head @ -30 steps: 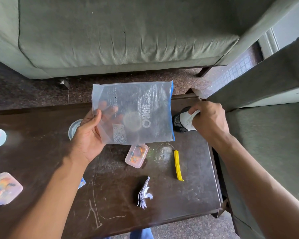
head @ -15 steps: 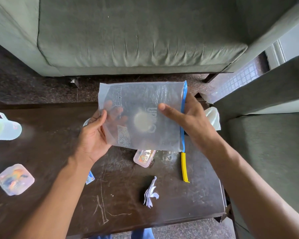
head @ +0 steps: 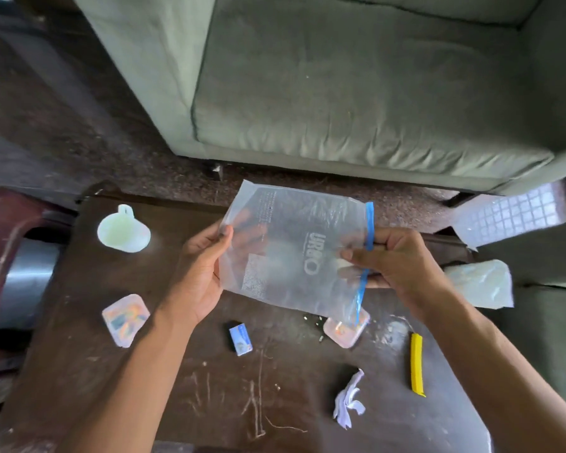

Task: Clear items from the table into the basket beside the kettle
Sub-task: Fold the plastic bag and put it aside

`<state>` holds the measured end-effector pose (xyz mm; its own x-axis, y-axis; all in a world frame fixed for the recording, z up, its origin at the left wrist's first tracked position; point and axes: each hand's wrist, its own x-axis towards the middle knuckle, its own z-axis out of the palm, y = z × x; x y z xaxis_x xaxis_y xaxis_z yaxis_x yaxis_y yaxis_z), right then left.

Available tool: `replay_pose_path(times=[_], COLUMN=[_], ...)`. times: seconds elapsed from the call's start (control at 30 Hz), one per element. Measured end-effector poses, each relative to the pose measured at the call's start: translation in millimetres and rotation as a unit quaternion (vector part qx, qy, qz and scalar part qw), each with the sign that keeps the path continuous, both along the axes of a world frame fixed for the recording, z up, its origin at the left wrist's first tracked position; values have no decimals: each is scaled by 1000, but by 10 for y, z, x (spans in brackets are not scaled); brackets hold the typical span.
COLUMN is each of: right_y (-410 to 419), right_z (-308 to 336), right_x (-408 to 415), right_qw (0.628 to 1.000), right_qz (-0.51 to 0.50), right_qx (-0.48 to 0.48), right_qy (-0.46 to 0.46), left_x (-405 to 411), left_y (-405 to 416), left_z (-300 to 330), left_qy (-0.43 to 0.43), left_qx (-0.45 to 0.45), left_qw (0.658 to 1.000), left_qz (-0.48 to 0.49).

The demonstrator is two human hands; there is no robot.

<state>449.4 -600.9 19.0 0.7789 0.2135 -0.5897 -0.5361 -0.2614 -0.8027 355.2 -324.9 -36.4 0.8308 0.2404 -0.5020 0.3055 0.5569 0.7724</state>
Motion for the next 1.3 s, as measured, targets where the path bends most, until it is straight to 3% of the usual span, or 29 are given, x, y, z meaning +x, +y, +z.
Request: replay_pose_path(times=[0.2, 0.5, 0.93, 1.3], right_y=[781, 2239, 4543, 6220], right_z=[-64, 71, 220, -128], right_x=[-105, -298, -831, -1128], right_qw=[998, 988, 969, 979], right_qz=[34, 88, 129, 110], right_qx=[38, 116, 201, 162], right_qy=[42, 47, 58, 50], left_x=[-448, -978, -1860, -2073], left_y=[715, 2099, 3598, 4089], left_z=[-8, 269, 748, 510], left_qy=[-6, -81, -63, 39], left_qx=[53, 165, 364, 539], left_qw=[998, 980, 891, 831], left_qz=[35, 71, 263, 129])
